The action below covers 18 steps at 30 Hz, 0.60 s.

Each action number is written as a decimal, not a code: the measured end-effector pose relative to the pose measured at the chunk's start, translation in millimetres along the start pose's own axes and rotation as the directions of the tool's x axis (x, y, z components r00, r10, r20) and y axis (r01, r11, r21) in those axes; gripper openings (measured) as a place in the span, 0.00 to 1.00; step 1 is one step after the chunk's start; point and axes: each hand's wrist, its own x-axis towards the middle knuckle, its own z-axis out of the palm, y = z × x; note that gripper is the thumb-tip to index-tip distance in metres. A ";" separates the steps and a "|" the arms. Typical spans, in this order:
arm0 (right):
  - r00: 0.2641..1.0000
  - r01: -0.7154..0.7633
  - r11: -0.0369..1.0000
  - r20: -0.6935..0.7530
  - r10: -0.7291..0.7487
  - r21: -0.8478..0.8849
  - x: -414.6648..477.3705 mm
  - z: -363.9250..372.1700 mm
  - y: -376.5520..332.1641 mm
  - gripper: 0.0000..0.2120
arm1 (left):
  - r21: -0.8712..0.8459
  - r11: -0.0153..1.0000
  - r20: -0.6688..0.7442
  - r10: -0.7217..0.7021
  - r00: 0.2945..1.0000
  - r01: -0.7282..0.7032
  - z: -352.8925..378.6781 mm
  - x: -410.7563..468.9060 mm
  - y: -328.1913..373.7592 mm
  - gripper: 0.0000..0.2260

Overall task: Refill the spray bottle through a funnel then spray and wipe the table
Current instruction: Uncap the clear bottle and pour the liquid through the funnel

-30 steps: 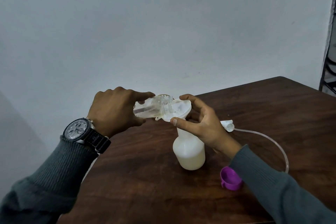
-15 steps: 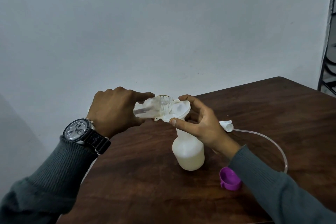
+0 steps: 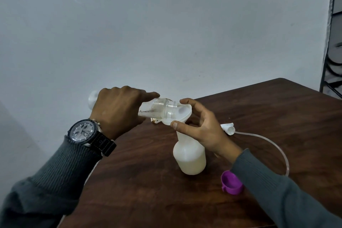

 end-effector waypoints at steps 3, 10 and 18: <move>1.000 0.000 1.000 0.010 0.000 -0.002 0.2 -0.2 0.6 0.29 | 0.014 0.999 -0.055 0.048 0.997 -0.047 4.5 0.6 -1.4 0.26; 1.000 -0.018 1.000 0.016 0.018 -0.017 0.9 0.0 0.9 0.31 | 0.091 0.982 -0.140 0.180 0.974 -0.168 13.0 5.0 -1.9 0.25; 0.999 -0.022 0.998 0.028 0.024 -0.063 2.4 0.3 1.3 0.35 | 0.064 0.971 -0.189 0.239 0.952 -0.231 25.9 10.8 -1.6 0.28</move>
